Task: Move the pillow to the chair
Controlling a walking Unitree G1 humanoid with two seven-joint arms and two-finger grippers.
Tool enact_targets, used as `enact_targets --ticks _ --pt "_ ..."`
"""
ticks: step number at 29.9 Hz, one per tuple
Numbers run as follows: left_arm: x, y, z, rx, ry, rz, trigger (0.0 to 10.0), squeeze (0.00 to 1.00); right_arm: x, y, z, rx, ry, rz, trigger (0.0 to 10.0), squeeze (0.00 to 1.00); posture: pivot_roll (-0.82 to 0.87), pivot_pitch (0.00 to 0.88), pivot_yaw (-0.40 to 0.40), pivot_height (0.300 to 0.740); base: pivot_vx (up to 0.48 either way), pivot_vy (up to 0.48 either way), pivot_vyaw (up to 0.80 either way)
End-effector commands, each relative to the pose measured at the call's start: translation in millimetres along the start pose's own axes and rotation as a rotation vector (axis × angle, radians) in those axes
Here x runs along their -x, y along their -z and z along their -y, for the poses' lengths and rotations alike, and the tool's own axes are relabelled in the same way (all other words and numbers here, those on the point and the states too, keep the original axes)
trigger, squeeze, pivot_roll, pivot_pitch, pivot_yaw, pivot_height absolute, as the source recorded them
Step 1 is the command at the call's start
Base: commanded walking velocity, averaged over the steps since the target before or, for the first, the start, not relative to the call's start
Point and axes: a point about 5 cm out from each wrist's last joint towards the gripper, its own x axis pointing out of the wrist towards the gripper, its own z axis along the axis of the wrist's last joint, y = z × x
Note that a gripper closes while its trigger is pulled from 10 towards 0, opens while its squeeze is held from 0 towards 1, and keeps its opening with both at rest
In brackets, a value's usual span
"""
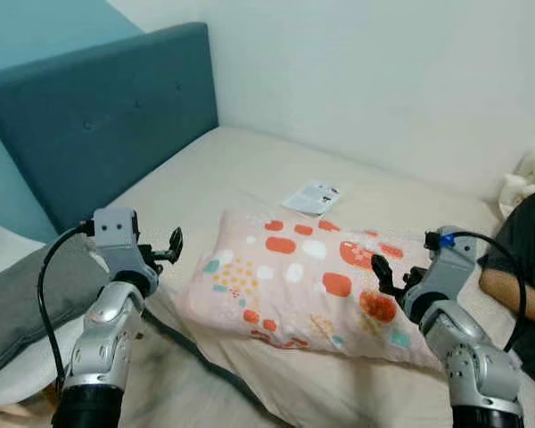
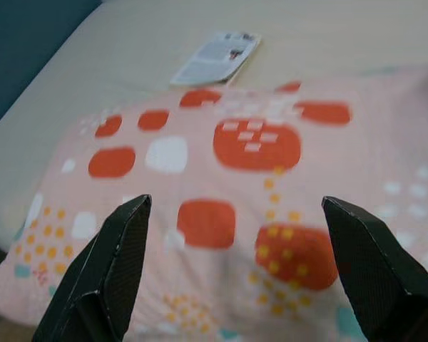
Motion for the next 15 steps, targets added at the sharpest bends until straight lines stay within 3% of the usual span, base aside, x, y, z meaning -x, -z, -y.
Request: enact_targets --ticks 1,5,11,15 --pt "0.8 6.1 -3.7 -0.002 0.002 -0.033 10.0 0.00 0.7 0.8 -5.0 -0.023 -0.005 -0.027 10.0 0.00 -0.11 0.023 0.027 0.615 0.000 0.000 0.00" --pt "0.7 6.5 -3.6 -0.001 0.010 -0.034 10.0 0.00 1.1 0.9 -7.4 -0.043 0.003 -0.053 10.0 0.00 -0.11 0.026 0.026 0.605 0.000 0.000 0.00" --pt "0.4 6.6 -1.6 0.007 0.023 -0.035 10.0 0.00 3.6 11.8 -20.1 -0.106 0.038 -0.194 10.0 0.00 -0.11 0.029 0.026 0.585 0.000 0.000 0.00" --pt "0.3 6.3 -0.2 0.008 0.029 -0.034 10.0 0.00 3.1 18.3 -26.7 -0.238 0.048 -0.242 10.0 0.00 -0.12 0.029 0.029 0.565 0.000 0.000 0.00"
